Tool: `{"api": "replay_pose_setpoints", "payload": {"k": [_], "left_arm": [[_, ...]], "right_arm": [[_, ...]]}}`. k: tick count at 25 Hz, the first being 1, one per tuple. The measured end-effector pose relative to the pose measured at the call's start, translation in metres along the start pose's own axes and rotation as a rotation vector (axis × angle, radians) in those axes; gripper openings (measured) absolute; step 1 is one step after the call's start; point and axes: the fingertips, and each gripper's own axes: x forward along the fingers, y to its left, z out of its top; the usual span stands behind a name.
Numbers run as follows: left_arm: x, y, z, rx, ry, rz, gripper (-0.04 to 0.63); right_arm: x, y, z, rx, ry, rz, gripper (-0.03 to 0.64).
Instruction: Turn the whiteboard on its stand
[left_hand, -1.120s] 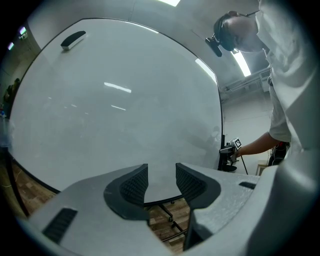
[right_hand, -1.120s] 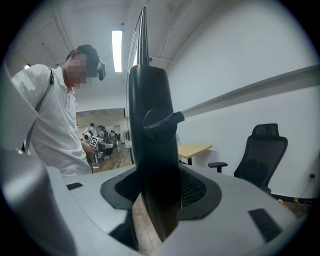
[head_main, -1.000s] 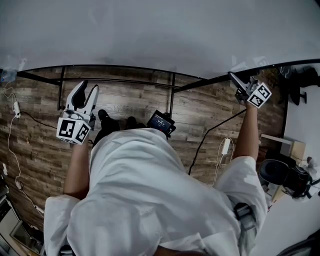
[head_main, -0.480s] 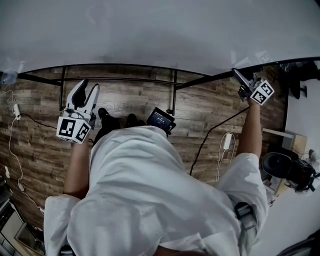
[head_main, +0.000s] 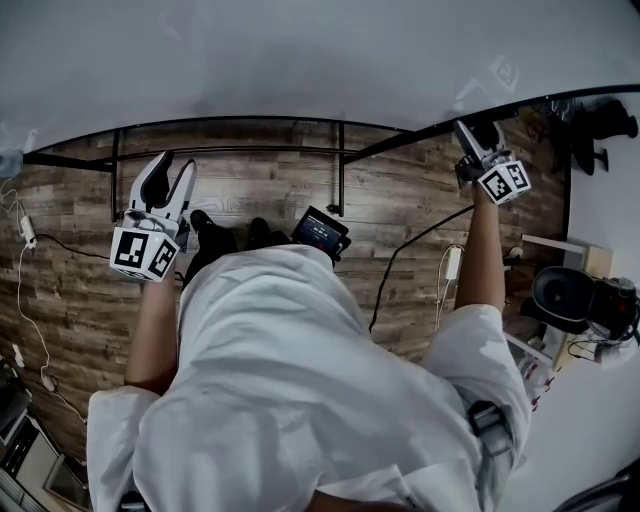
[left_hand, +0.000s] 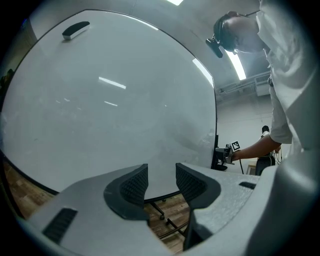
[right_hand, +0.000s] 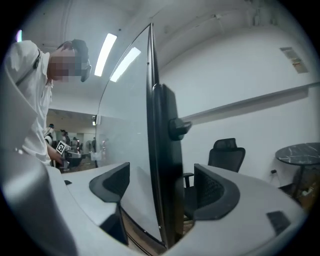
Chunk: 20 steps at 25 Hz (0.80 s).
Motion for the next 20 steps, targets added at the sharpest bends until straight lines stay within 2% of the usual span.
{"api": "replay_pose_setpoints", "payload": {"k": [3, 7, 11, 16, 20], "left_arm": [[-0.003, -0.001, -0.003, 0.004, 0.009, -0.013, 0.179], [-0.002, 0.005, -0.001, -0.005, 0.002, -0.018, 0.179], [0.006, 0.006, 0.012, 0.009, -0.021, -0.057, 0.179], [0.004, 0.020, 0.033, 0.039, -0.054, -0.127, 0.179], [-0.010, 0.041, 0.046, 0.043, -0.073, -0.194, 0.179]], "right_arm": [[-0.027, -0.001, 0.001, -0.016, -0.012, -0.087, 0.392], [-0.043, 0.037, 0.007, -0.037, -0.067, -0.193, 0.265], [-0.039, 0.100, 0.017, -0.025, -0.137, -0.272, 0.160], [-0.010, 0.195, 0.015, -0.020, -0.148, -0.305, 0.118], [0.025, 0.276, 0.020, -0.054, -0.157, -0.345, 0.028]]}}
